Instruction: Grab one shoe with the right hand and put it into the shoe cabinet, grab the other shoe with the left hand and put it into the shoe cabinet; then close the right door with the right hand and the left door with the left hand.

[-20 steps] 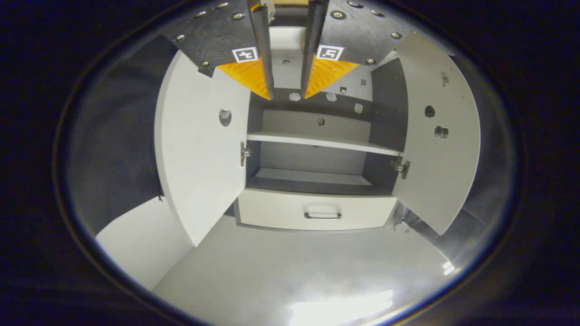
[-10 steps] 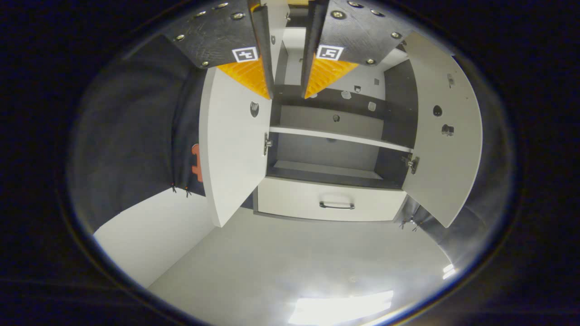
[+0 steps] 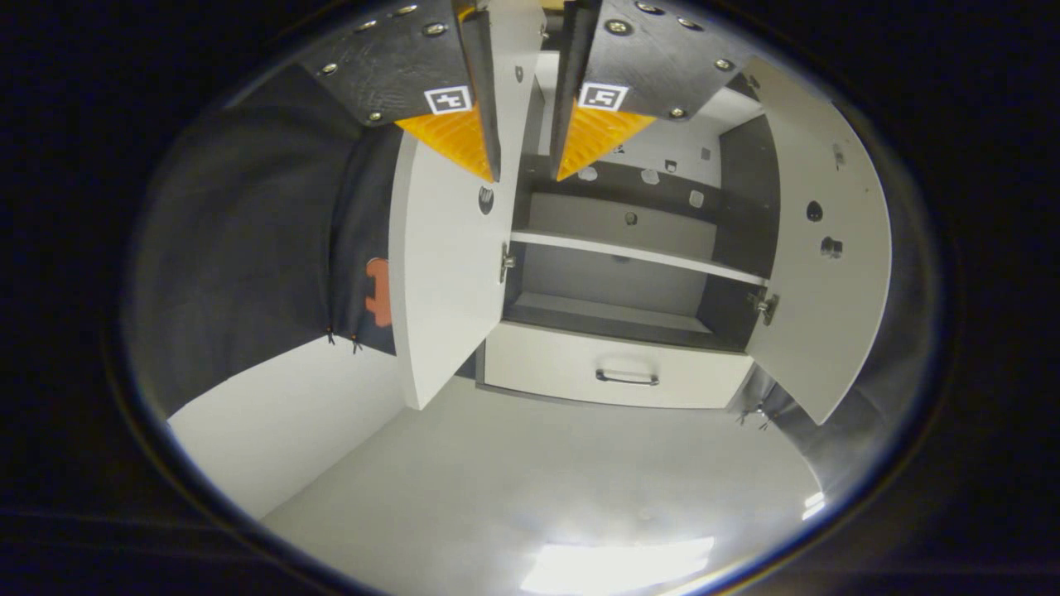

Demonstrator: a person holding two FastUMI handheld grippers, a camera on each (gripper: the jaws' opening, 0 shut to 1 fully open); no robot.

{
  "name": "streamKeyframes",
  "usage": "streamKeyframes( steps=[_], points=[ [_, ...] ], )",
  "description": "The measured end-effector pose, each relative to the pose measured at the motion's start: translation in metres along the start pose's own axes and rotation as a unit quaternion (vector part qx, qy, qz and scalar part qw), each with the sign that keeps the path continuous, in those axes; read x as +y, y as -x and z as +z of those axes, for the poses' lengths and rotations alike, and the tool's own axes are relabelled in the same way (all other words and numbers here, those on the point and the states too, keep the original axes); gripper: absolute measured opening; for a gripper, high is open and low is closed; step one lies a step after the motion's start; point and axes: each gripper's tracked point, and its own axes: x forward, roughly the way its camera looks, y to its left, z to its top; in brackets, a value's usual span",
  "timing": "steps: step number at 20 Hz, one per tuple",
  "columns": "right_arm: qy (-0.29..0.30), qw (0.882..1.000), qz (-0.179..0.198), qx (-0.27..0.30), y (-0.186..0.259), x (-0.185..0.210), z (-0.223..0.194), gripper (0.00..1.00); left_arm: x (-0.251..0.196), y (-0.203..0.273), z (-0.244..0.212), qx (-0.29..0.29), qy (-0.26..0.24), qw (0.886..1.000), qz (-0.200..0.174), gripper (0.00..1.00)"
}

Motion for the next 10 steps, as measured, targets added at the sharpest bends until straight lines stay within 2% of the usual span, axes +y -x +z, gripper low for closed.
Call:
streamKeyframes(
  steps=[3,4,6,10],
  points=[
    [-0.005,1.0,-0.001,0.005,-0.002,-0.001,-0.006,0.33,0.005,0.011,0.022,-0.034,-0.023,0.999,-0.009,0.01],
    [-0.008,1.0,0.0,0.007,-0.003,0.0,-0.008,0.29,0.005,0.017,0.028,-0.048,-0.03,0.998,-0.014,0.01],
    [-0.015,1.0,0.002,0.01,-0.004,0.001,-0.011,0.33,0.005,0.033,0.042,-0.079,-0.045,0.996,-0.023,0.01],
    [-0.023,1.0,0.005,0.014,-0.003,0.001,-0.014,0.33,-0.003,0.092,0.09,-0.148,-0.058,0.986,-0.047,0.01]
  ],
)
